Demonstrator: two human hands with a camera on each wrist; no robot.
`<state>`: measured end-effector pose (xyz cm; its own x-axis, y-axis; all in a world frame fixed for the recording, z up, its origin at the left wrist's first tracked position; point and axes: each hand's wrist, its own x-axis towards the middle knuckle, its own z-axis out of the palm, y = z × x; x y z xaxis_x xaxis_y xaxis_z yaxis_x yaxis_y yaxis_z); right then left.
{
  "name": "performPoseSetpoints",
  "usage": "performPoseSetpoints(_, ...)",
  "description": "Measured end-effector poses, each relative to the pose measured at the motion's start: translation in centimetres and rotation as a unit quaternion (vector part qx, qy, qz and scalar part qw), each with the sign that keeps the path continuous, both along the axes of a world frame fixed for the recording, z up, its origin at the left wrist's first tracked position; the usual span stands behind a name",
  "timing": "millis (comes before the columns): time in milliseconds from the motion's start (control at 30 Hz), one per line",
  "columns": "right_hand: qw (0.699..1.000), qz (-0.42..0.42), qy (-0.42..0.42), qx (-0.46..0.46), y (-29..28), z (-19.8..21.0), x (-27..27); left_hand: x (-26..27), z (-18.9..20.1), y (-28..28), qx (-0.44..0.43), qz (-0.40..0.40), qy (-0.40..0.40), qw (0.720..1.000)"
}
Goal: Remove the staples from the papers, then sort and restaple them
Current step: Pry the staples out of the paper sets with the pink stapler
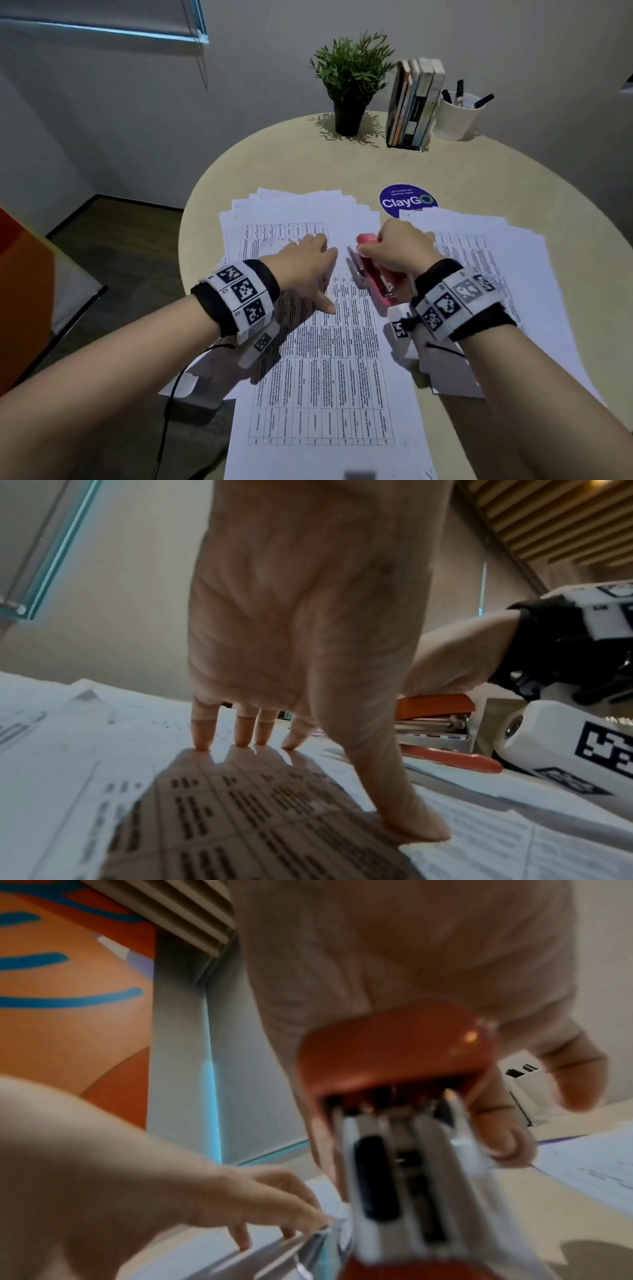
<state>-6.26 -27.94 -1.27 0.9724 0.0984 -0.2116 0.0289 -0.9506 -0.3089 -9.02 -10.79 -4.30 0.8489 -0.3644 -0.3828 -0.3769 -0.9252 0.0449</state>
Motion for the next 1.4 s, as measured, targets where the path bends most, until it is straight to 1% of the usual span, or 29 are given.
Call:
performPoseSetpoints(100, 0.997, 0.020, 0.006, -0.071, 1.1, -0.8, -0.5, -0.5, -0.3, 0.1, 0.012, -0.007, -0.008, 1.000)
performPoseSetpoints(167, 0.996, 0.018, 0.005, -0.083, 1.3, -1.0, -0.5, -0.6, -0.4, 0.2, 0.015, -0.018, -0.015, 1.000)
performPoseSetpoints(500, 0.999, -0.015, -0.013, -0.050, 2.1, -1.3, 0.1, -0.6, -0.6, 0.6, 0.037, -0.051, -0.023, 0.998)
performPoseSetpoints(567, 0.998, -0.015, -0.028, -0.049, 2.4, -1.7, 0.0, -0.6, -0.6, 0.5, 0.037, -0.052, -0.021, 0.998)
performPoseSetpoints(600, 0.996, -0.003, -0.051, -0.069, 2.6, -1.8, -0.2, -0.6, -0.5, 0.5, 0.038, -0.052, -0.021, 0.998)
performPoseSetpoints(633, 0.990, 0.024, -0.086, -0.112, 2.7, -1.9, -0.2, -0.6, -0.5, 0.4, 0.037, -0.053, -0.022, 0.998)
performPoseSetpoints(700, 0.965, 0.086, -0.154, -0.196, 2.9, -2.0, -0.2, -0.6, -0.4, 0.5, 0.034, -0.054, -0.025, 0.998)
performPoseSetpoints(733, 0.957, 0.101, -0.169, -0.215, 2.9, -2.0, -0.1, -0.6, -0.4, 0.5, 0.033, -0.053, -0.027, 0.998)
performPoseSetpoints(767, 0.960, 0.096, -0.159, -0.211, 2.8, -2.1, 0.1, -0.6, -0.4, 0.5, 0.034, -0.053, -0.026, 0.998)
performPoseSetpoints(833, 0.984, 0.042, -0.110, -0.132, 2.5, -2.2, 0.4, -0.6, -0.4, 0.5, 0.039, -0.053, -0.023, 0.998)
performPoseSetpoints(867, 0.990, 0.024, -0.093, -0.099, 2.3, -2.3, 0.4, -0.6, -0.4, 0.5, 0.042, -0.054, -0.022, 0.997)
performPoseSetpoints(900, 0.992, 0.019, -0.092, -0.089, 2.3, -2.5, 0.4, -0.7, -0.5, 0.5, 0.044, -0.055, -0.021, 0.997)
performPoseSetpoints(967, 0.983, 0.046, -0.125, -0.127, 2.7, -2.5, 0.4, -0.6, -0.4, 0.5, 0.042, -0.055, -0.020, 0.997)
performPoseSetpoints(1000, 0.973, 0.073, -0.149, -0.159, 2.8, -2.6, 0.3, -0.6, -0.4, 0.6, 0.041, -0.055, -0.019, 0.997)
performPoseSetpoints(1067, 0.965, 0.090, -0.168, -0.182, 2.9, -2.6, 0.4, -0.6, -0.4, 0.6, 0.040, -0.055, -0.022, 0.997)
performPoseSetpoints(1100, 0.970, 0.076, -0.161, -0.165, 2.8, -2.7, 0.4, -0.6, -0.4, 0.6, 0.039, -0.055, -0.024, 0.997)
performPoseSetpoints(1167, 0.989, 0.010, -0.122, -0.076, 2.5, -2.8, 0.6, -0.6, -0.5, 0.6, 0.037, -0.056, -0.026, 0.997)
performPoseSetpoints(1200, 0.992, -0.011, -0.117, -0.050, 2.5, -2.8, 0.7, -0.6, -0.4, 0.6, 0.036, -0.056, -0.026, 0.997)
performPoseSetpoints(1333, 0.986, 0.014, -0.144, -0.087, 3.2, -2.7, 1.0, -0.7, -0.3, 0.5, 0.033, -0.059, -0.029, 0.997)
performPoseSetpoints(1400, 0.988, 0.010, -0.131, -0.078, 3.3, -2.7, 1.5, -0.7, -0.3, 0.6, 0.032, -0.059, -0.027, 0.997)
